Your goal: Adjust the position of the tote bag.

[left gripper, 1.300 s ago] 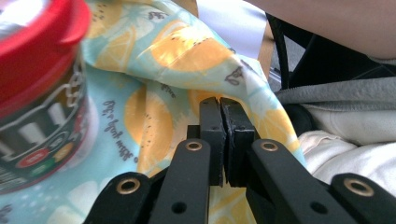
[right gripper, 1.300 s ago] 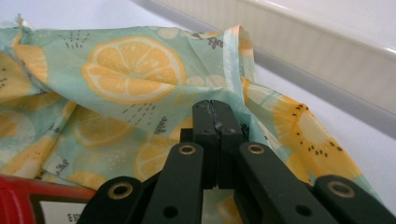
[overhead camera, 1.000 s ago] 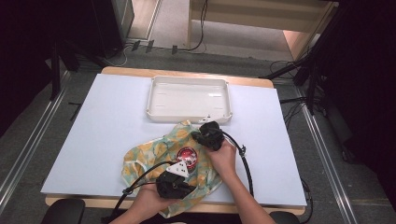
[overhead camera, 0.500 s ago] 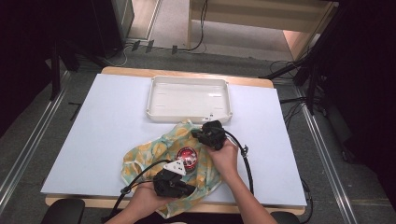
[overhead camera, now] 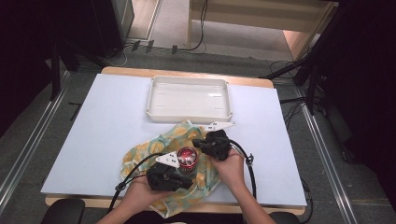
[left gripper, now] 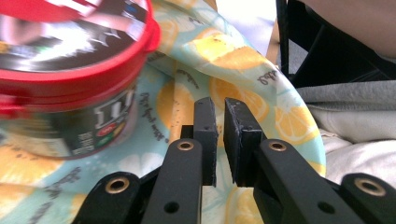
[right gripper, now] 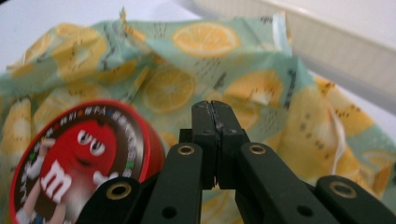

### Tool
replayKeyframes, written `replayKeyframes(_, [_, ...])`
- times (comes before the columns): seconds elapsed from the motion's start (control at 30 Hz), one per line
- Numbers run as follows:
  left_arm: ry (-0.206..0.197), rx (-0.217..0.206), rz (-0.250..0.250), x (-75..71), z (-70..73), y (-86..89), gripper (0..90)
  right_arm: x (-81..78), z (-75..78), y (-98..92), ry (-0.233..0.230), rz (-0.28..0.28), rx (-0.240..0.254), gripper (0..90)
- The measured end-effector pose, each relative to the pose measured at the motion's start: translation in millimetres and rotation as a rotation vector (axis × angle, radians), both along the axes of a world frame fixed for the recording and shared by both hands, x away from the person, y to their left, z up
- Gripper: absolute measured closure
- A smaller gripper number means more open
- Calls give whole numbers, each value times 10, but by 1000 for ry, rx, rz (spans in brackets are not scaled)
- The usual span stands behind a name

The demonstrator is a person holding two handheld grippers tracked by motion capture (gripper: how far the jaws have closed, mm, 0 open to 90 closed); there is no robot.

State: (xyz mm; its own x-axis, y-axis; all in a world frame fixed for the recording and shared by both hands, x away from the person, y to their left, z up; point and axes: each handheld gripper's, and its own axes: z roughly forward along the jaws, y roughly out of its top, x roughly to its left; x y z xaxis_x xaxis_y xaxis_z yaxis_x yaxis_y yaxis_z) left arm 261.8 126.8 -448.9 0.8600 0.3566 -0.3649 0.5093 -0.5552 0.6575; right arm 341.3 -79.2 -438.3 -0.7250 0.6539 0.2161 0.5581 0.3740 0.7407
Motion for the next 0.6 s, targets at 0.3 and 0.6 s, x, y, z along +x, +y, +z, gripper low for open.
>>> replayKeyframes(0.3, [-18, 8, 29, 54, 195, 168, 851, -175, -72, -38, 15, 10, -43, 900])
replayKeyframes(0.6, [-28, -10, 98, 173, 269, 382, 856, -282, -161, -71, 43, 2, -78, 900])
